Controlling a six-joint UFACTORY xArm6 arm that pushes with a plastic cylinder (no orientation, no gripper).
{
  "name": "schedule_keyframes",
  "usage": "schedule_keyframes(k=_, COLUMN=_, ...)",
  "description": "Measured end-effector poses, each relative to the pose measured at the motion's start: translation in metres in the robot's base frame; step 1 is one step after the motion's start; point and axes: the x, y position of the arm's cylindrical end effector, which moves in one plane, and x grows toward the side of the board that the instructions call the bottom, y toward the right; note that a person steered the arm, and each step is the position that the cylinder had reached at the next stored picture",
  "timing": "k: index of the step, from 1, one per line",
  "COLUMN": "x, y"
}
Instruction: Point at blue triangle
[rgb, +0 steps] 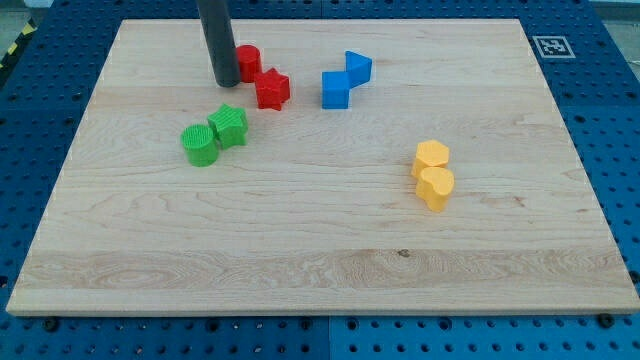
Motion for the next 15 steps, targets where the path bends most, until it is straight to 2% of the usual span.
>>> schedule_keyframes(k=2, x=0.0, y=-0.006)
schedule_keyframes(k=3, x=-0.017, y=-0.041)
schedule_keyframes(k=4, x=-0.075, y=-0.077)
schedule_keyframes(k=5, x=-0.109, y=-0.077)
schedule_keyframes(k=8, x=-0.108, y=0.008)
schedule_keyframes(k=10, x=-0.107, y=0.023)
schedule_keyframes(k=12, x=-0.101, y=0.105)
schedule_keyframes(k=13, x=-0.085, y=0.154)
schedule_keyframes(k=15, x=-0.024, y=0.238)
